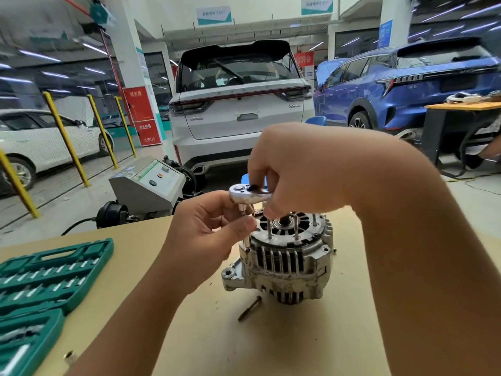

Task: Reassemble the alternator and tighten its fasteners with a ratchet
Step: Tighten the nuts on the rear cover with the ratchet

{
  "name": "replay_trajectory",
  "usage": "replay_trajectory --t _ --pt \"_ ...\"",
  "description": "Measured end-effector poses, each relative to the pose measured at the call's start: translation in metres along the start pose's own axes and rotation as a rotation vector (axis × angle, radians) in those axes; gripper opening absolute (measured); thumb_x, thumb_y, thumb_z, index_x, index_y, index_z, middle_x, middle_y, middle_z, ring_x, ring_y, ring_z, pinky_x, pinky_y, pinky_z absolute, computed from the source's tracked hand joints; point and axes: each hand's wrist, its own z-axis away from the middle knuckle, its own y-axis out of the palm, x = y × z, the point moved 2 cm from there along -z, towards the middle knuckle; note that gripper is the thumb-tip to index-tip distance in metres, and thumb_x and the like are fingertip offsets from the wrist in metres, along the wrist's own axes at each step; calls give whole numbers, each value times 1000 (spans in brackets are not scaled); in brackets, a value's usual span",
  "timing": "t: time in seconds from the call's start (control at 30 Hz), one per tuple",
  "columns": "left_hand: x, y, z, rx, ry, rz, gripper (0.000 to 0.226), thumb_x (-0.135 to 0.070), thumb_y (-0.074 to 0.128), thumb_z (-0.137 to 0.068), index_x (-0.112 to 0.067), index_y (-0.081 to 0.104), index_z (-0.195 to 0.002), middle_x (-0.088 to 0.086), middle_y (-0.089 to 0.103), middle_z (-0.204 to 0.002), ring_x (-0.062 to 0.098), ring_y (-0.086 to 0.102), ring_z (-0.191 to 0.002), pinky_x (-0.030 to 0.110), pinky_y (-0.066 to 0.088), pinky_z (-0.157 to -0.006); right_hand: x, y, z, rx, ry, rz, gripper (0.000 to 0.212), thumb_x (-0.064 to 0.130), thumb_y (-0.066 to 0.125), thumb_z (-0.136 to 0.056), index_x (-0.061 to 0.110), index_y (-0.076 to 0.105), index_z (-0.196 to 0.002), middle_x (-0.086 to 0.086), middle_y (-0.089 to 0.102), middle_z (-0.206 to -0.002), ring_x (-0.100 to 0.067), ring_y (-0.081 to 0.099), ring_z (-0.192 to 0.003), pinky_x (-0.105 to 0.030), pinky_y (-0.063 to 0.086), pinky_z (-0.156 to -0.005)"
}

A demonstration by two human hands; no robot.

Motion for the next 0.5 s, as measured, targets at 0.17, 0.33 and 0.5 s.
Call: replay_trajectory --t 0.17,0.33,0.5 --pt "-5 1 -2 13 -58 -12 11 -19 77 -79 -26 78 -88 10 75 -79 29 67 -64 24 45 -46 -1 6 -7 -33 28 -26 18 11 69 -89 26 74 -98 6 64 -85 -12 58 -73 -23 43 -53" --pt "-8 4 -1 8 22 -106 10 -27 82 -79 -22 78 -86 11 69 -72 35 53 -53 24 44 -46 1 -1 0 23 -42 5 23 18 78 -83 30 72 -102 12 62 -78 -9 60 -71 -24 42 -52" --pt "-10 -1 -3 40 -28 -125 10 -24 84 -79 -26 79 -88 -1 75 -73 18 71 -61 22 48 -47 -2 5 -7 -46 10 -5 21 10 69 -89 24 75 -103 4 67 -89 -14 64 -76 -24 51 -57"
